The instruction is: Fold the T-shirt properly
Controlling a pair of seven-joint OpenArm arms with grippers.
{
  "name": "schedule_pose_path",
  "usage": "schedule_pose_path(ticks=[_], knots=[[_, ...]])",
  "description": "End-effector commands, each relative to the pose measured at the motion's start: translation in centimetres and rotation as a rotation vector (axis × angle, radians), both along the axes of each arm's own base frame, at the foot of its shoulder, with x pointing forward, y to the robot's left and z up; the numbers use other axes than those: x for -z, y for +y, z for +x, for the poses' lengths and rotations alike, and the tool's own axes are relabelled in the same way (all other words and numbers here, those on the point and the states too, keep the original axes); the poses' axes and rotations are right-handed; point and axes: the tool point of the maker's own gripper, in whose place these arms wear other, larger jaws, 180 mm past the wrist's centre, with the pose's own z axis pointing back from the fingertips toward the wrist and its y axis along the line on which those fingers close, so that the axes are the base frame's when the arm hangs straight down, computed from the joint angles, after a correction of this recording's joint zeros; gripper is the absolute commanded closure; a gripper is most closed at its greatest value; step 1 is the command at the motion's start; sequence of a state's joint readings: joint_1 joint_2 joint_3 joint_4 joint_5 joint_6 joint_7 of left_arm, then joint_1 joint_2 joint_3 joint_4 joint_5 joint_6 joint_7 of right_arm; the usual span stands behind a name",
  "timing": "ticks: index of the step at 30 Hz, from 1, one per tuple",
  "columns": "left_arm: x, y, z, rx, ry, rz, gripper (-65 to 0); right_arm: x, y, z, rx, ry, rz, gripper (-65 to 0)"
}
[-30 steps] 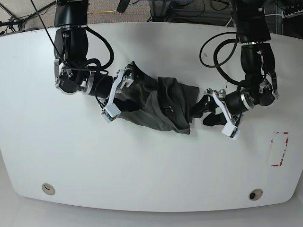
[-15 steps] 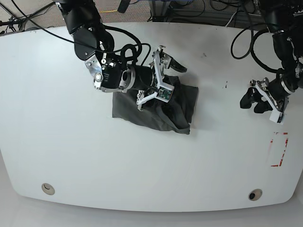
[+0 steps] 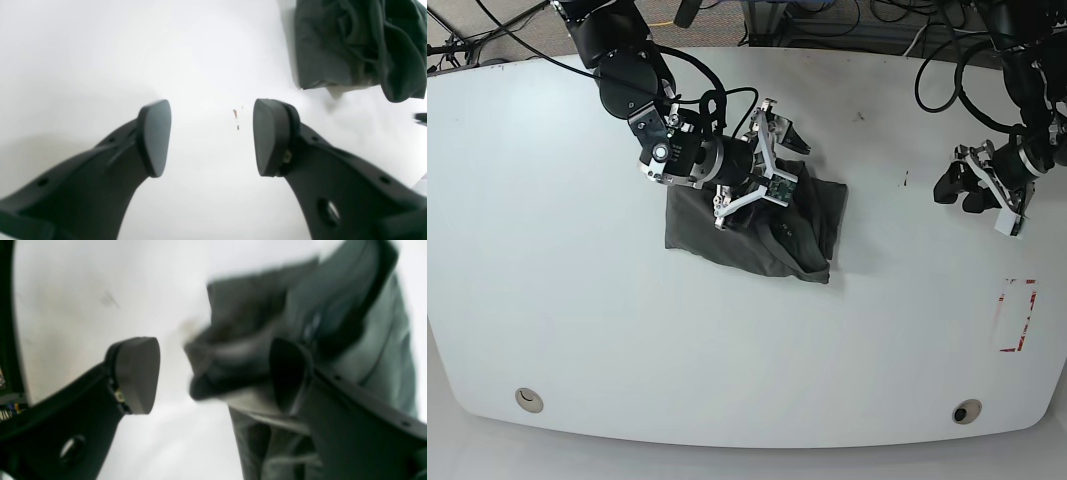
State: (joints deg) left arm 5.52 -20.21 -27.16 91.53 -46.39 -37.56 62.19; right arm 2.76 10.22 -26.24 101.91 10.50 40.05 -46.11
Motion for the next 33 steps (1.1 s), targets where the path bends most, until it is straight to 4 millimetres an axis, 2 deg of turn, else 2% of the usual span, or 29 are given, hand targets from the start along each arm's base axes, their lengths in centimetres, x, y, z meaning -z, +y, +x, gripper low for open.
schedule_pose_path(ticks=[1, 2, 4, 7, 12, 14, 20, 23, 26, 28, 30, 33], knots=[[-1.9, 0.3, 1.1, 0.006, -0.068, 0.003, -36.0, -0.8, 0.9, 0.6, 0.004, -0.011, 0.067, -48.2], [-1.9, 0.3, 1.1, 0.006, -0.068, 0.003, -36.0, -0.7, 1.2, 0.6, 0.008, -0.004, 0.082, -46.5], [-1.9, 0.3, 1.1, 0.006, -0.067, 0.002, -36.0, 0.0, 1.4, 0.6, 0.015, 0.019, 0.101, -38.7], [-1.9, 0.2, 1.1, 0.008, -0.068, 0.001, -36.0, 0.7, 1.6, 0.7, 0.021, 0.023, 0.106, -24.1], [-1.9, 0.2, 1.1, 0.008, -0.068, 0.001, -36.0, 0.3, 2.2, 1.3, 0.072, 0.015, 0.124, -4.3], [-1.9, 0.2, 1.1, 0.008, -0.068, 0.001, -36.0, 0.2, 2.2, 1.6, 0.094, 0.013, 0.13, 0.0], [-1.8, 0.2, 1.0, 0.007, -0.064, 0.0, -36.0, -0.9, 2.3, 2.2, 0.128, -0.011, 0.151, 0.0], [-1.8, 0.2, 1.0, 0.007, -0.064, 0.0, -36.0, -2.1, 2.4, 2.5, 0.136, -0.038, 0.168, 0.0], [-1.7, 0.2, 0.9, 0.007, -0.062, 0.0, -36.0, -4.1, 3.0, 2.7, 0.142, -0.08, 0.206, 0.0], [-1.7, 0.2, 0.9, 0.006, -0.061, 0.0, -36.0, -4.3, 2.9, 3.0, 0.167, -0.08, 0.206, -0.8], [-1.7, 0.2, 0.9, 0.006, -0.061, 0.0, -36.0, -4.1, 2.6, 3.2, 0.2, -0.066, 0.185, -7.5], [-1.7, 0.2, 0.9, 0.006, -0.061, 0.0, -36.0, -4.3, 2.3, 3.1, 0.236, -0.061, 0.188, -24.3]])
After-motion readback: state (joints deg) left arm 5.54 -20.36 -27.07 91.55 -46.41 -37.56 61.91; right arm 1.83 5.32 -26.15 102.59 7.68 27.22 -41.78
